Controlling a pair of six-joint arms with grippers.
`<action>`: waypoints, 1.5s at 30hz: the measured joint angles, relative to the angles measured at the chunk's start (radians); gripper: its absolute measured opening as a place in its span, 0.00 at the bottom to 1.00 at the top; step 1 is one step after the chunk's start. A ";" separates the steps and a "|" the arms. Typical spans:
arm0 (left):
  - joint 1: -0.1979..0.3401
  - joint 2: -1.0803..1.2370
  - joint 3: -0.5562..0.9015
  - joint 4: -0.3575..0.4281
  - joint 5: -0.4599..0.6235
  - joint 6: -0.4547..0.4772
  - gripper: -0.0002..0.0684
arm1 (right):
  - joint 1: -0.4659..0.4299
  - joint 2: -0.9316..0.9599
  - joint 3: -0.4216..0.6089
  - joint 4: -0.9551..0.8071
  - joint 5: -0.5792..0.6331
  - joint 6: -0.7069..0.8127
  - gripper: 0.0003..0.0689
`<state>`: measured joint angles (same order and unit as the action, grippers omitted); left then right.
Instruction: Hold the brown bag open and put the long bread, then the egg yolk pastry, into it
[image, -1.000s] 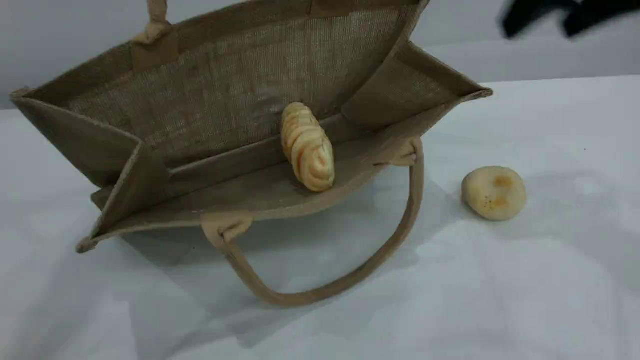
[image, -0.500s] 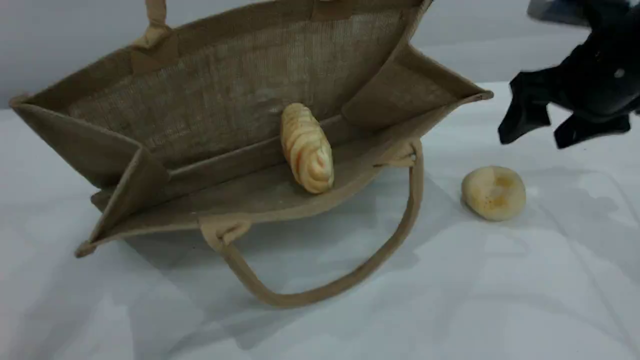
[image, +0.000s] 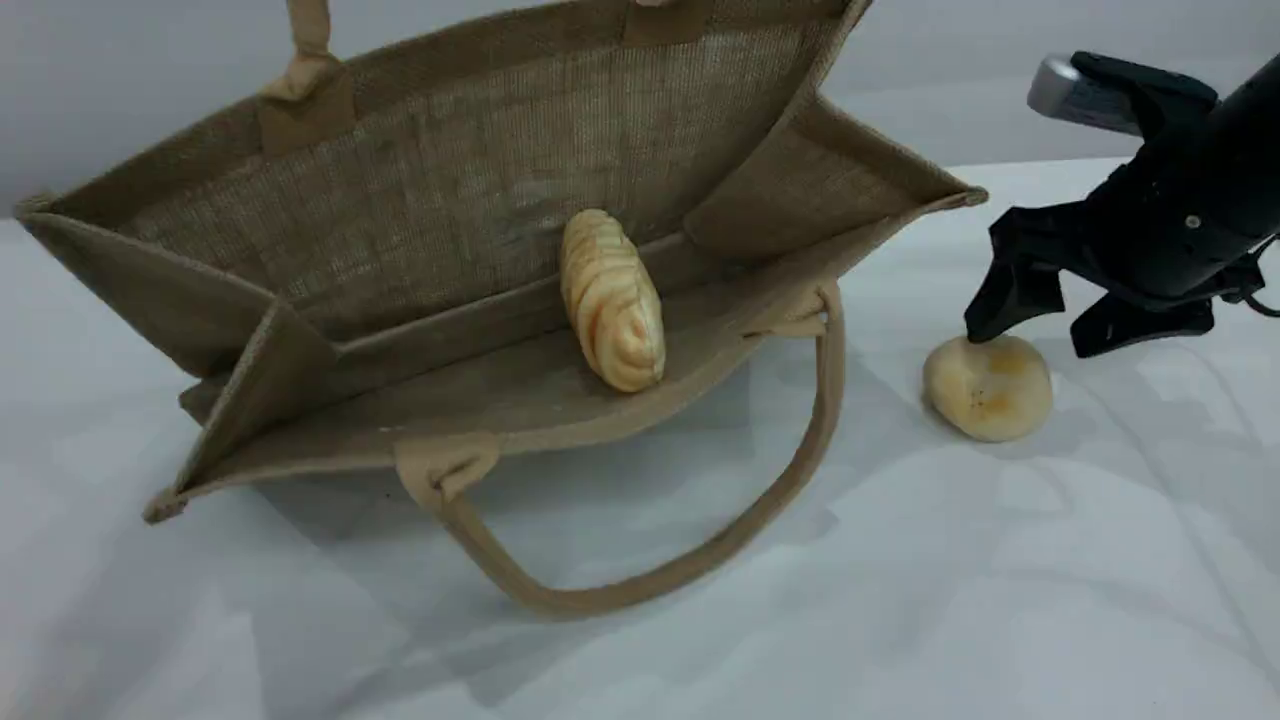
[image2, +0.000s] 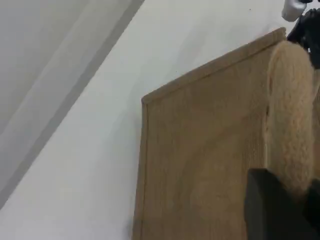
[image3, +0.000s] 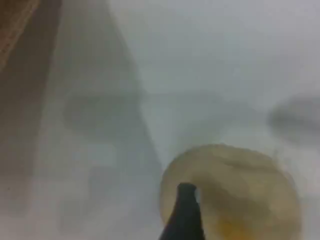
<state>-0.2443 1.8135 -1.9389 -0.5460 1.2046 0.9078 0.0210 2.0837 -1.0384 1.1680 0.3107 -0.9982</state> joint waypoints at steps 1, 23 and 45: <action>0.000 0.000 0.000 0.000 0.000 0.000 0.13 | 0.000 0.007 0.000 0.028 -0.001 -0.022 0.81; 0.000 0.000 0.000 0.000 0.002 0.000 0.13 | 0.000 0.065 0.003 0.322 0.060 -0.321 0.35; 0.000 0.000 0.000 0.000 0.005 0.000 0.13 | -0.014 -0.021 0.006 0.154 0.086 -0.255 0.06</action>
<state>-0.2443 1.8135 -1.9389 -0.5460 1.2101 0.9078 0.0066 2.0623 -1.0322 1.3223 0.3966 -1.2529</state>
